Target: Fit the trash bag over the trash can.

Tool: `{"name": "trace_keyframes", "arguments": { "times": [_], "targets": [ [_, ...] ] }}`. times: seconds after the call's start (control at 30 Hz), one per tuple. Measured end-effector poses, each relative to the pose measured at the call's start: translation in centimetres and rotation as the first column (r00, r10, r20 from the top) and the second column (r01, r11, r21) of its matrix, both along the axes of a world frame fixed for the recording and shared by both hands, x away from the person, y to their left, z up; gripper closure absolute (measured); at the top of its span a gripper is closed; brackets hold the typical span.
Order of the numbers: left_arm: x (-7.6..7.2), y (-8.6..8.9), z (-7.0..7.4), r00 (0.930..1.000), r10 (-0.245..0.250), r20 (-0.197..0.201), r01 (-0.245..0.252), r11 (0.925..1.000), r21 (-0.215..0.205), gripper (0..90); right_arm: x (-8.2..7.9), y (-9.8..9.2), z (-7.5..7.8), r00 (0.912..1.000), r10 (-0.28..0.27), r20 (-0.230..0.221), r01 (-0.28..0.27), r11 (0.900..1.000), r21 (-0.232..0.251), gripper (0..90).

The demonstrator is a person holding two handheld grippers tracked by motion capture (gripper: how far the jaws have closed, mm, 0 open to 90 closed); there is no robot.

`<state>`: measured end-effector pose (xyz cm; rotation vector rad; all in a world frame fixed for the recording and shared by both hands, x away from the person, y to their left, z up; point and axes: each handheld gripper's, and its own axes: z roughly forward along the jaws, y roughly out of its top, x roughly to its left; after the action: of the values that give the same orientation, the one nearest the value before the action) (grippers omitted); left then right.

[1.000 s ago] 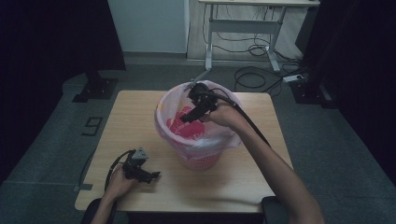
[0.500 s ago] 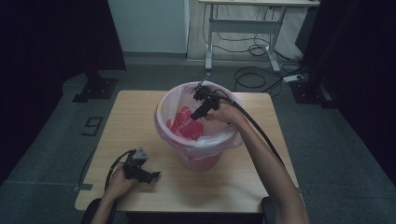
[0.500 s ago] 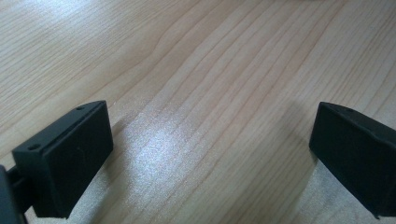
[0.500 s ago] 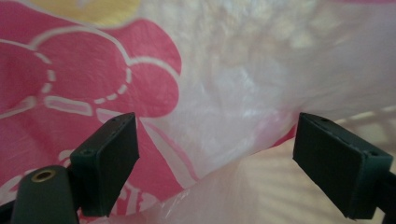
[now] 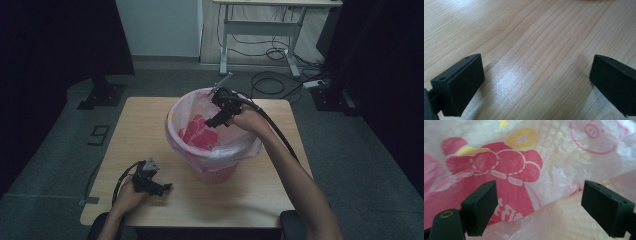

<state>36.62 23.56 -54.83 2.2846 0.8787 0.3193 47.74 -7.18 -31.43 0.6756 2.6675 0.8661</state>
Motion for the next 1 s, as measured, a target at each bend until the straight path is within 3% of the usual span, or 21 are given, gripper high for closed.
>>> {"name": "trace_keyframes", "arguments": {
  "times": [0.3, 0.77, 1.0],
  "targets": [
    [-0.1, -0.1, 0.0, 0.9999, 0.013, 0.000, -0.013, 0.9999, 0.001, 0.0, -1.8, -2.2, 1.8, 0.9998, -0.003, 0.022, 0.002, 0.999, 0.046, 12.5],
    [-0.1, -0.1, 0.0, 0.9999, 0.011, 0.000, -0.011, 0.9999, 0.001, 0.0, -3.3, -6.7, 3.0, 0.9985, -0.046, 0.027, 0.044, 0.995, 0.088, 11.5],
    [-0.1, -0.1, 0.0, 0.9999, 0.010, 0.001, -0.010, 0.9999, 0.002, 0.0, -4.0, -8.5, 3.1, 0.9954, -0.094, 0.014, 0.091, 0.985, 0.148, 11.6]
  ]
}}
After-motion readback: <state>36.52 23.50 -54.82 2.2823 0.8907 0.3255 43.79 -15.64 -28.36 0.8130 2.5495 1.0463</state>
